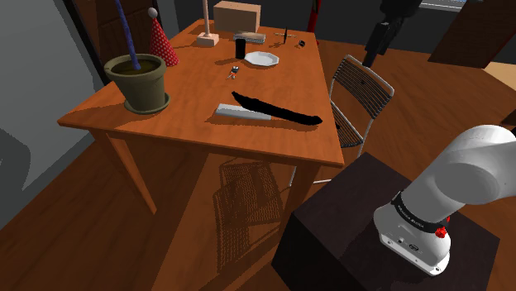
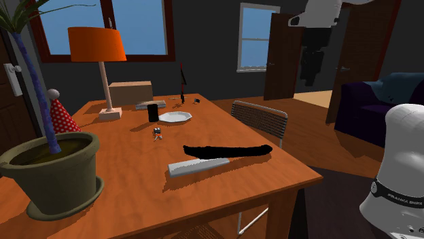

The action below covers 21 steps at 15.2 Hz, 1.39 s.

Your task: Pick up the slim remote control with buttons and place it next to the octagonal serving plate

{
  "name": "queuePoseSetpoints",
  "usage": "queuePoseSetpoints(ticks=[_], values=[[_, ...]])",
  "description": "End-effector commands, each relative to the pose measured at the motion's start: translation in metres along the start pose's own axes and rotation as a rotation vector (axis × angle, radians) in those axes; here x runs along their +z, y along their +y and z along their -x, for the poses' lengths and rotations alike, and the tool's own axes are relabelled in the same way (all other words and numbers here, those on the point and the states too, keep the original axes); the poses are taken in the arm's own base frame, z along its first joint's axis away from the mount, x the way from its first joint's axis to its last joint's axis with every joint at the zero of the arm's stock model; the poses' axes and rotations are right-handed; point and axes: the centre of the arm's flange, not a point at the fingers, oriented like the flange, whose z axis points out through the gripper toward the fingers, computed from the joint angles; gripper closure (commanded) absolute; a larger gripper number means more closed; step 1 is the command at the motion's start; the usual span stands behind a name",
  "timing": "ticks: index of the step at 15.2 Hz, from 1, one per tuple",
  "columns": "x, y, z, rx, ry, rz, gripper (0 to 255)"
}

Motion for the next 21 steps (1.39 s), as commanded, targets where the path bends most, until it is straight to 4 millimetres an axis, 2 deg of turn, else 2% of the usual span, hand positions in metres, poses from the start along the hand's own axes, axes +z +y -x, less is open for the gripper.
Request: queuePoseSetpoints(ticks=[1,11,21], values=[[0.000,0.000,0.000,0.000,0.000,0.000,0],[0.062,-0.037,-0.109,-0.099,-0.002,-0.029,0],[0.124,-0.087,-0.214,-0.198,-0.004,-0.059,0]])
